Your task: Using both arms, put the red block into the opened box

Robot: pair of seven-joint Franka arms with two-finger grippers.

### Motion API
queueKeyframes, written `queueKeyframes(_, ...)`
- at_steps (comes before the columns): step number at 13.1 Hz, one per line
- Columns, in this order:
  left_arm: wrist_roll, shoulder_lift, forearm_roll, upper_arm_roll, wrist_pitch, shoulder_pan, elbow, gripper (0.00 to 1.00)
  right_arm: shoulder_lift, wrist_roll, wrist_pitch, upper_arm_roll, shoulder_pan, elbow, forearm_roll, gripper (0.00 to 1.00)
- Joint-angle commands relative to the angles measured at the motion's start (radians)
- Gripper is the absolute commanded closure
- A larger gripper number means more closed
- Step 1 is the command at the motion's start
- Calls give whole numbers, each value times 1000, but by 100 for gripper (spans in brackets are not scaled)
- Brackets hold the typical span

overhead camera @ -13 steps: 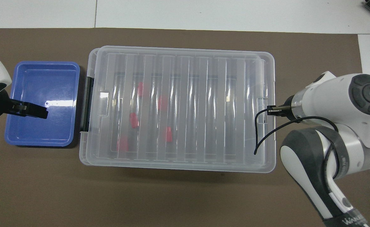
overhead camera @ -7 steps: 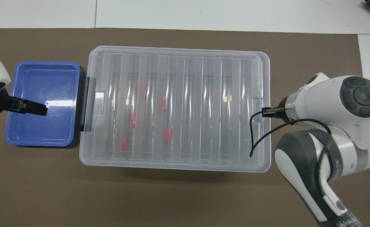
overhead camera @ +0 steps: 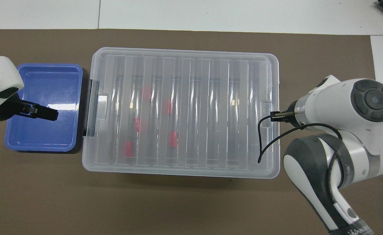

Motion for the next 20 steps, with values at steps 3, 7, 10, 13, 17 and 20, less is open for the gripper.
queueKeyframes(3,8,-29,-9,9,25,-24,-31,0,-12,7,26,3,17,-22,19,100)
queueKeyframes(7,16,-28,-9,15,23,-9,-31,0,-10,7,25,3,17,-15,19,100)
queueKeyframes(10,17,-29,-9,15,26,-10,-31,0,-15,16,5,2,11,9,18,100)
queueKeyframes(13,14,-28,-9,17,31,-24,-34,0,-38,47,-15,-10,-2,12,18,0)
queueKeyframes(17,16,-29,-9,20,38,-20,-34,0,-72,68,-159,-15,-81,101,16,0)
queueKeyframes(20,16,-29,-9,20,46,-14,-35,0,-79,51,-217,-24,-195,153,15,0)
